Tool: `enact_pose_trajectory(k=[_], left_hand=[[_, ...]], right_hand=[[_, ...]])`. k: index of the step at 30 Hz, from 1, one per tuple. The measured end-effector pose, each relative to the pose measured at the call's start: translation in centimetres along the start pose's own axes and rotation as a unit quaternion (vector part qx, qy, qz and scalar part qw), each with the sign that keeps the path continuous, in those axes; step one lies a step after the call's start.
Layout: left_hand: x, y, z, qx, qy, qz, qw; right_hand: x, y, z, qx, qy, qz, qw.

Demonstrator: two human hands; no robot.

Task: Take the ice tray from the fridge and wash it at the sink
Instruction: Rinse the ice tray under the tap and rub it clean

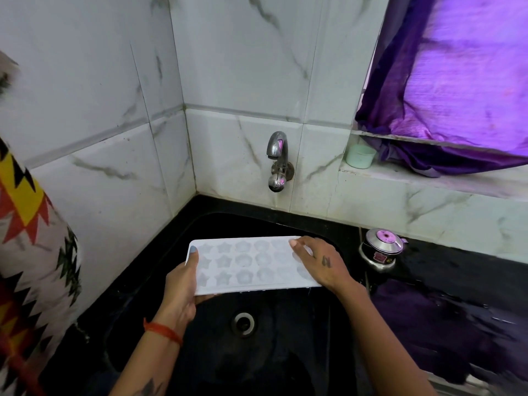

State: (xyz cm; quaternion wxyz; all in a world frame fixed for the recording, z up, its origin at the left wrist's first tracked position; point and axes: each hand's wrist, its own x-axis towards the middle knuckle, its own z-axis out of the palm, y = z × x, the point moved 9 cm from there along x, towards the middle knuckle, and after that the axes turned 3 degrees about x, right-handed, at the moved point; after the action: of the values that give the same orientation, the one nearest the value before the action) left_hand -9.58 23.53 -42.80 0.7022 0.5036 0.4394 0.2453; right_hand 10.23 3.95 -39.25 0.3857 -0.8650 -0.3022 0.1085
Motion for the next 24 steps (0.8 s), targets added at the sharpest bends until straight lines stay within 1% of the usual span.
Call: enact_pose_trajectory(k=[3, 6, 15, 19, 24], left_hand=[[-0.1, 0.0, 0.2, -0.003, 0.001, 0.002, 1.0], [0.0, 0.0, 0.2, -0.006, 0.001, 0.001, 1.0], [0.4, 0.8, 0.4, -0.015, 0.009, 0.009, 1.0], [0.4, 0.9, 0.3, -0.024, 0.011, 0.007, 1.0], [0.5, 0.8, 0.2, -0.018, 0.011, 0.005, 1.0]], right_hand=[[0.0, -0.5, -0.1, -0.107, 0.002, -0.012, 0.994], [0.2, -0.7, 0.2, -0.161, -0.024, -0.014, 0.987], [0.3, -1.4, -0.5, -0.199, -0.027, -0.033, 0.979], [0.3, -1.4, -0.8, -0.219, -0.01, -0.033, 0.975], [0.3, -0.9, -0.7, -0.215, -0.001, -0.024, 0.976]])
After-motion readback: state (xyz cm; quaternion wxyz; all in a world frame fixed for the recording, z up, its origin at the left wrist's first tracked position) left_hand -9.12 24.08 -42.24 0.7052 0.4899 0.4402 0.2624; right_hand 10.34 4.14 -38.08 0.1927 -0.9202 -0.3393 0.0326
